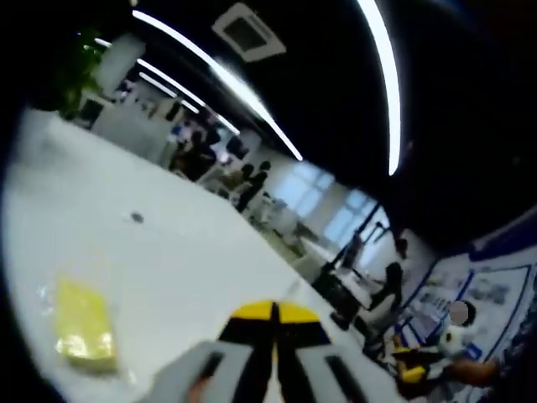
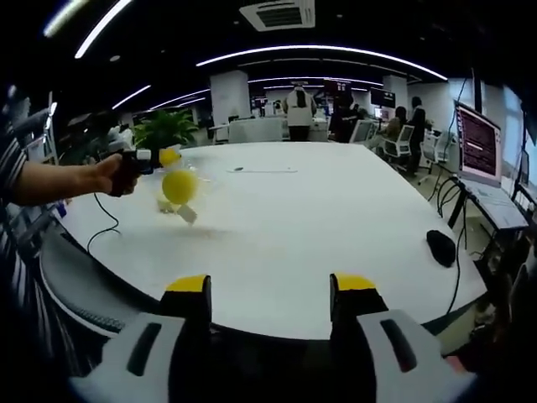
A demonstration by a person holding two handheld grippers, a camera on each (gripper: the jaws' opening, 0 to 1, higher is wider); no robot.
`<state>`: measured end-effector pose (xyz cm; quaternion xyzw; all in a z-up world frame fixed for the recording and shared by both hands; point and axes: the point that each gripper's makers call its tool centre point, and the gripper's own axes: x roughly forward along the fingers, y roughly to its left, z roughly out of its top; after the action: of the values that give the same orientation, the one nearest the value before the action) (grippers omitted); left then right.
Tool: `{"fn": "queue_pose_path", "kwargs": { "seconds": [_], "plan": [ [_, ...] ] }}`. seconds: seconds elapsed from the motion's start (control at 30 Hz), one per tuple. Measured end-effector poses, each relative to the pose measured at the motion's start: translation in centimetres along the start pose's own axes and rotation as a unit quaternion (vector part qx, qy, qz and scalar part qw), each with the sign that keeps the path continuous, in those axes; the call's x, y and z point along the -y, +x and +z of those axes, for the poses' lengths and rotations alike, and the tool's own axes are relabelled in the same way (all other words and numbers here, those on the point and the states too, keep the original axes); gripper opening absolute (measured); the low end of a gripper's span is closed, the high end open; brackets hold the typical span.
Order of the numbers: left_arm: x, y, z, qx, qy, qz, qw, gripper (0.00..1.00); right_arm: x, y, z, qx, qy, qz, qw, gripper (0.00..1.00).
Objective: Compare the silicone blocks by pressing each to a similar depth, holding the contact briefly, and releasing to observe deformation and rebound differences across the visible hardness samples.
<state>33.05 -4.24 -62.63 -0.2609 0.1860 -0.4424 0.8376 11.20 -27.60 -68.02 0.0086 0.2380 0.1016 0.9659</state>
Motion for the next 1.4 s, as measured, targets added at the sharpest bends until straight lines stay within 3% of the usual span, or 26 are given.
{"fn": "queue_pose_path", "kwargs": {
  "seconds": [0.53,0.7,1.17,1.33,1.4],
  "plan": [
    [5.6,-2.9,6.4,0.058,0.014,-0.067,0.996,0.0,-4.0,3.2,2.5,0.008,-0.024,0.058,0.998,0.48],
    [7.1,-3.8,8.1,0.081,-0.008,-0.086,0.9929,0.0,-5.2,3.4,2.8,0.007,-0.029,0.071,0.997,0.47],
    [10.3,-5.5,10.5,0.09,-0.001,-0.13,0.9874,0.0,-7.5,3.5,3.3,0.009,-0.018,0.098,0.995,0.5],
    [10.8,-6.2,10.3,0.084,0.002,-0.137,0.987,0.0,-9.5,3.7,4.2,0.028,-0.015,0.145,0.9889,0.51],
    [11.2,-6.5,9.9,0.081,-0.006,-0.145,0.986,0.0,-10.7,3.7,5.5,0.058,-0.014,0.173,0.9832,0.54]
  ]
}}
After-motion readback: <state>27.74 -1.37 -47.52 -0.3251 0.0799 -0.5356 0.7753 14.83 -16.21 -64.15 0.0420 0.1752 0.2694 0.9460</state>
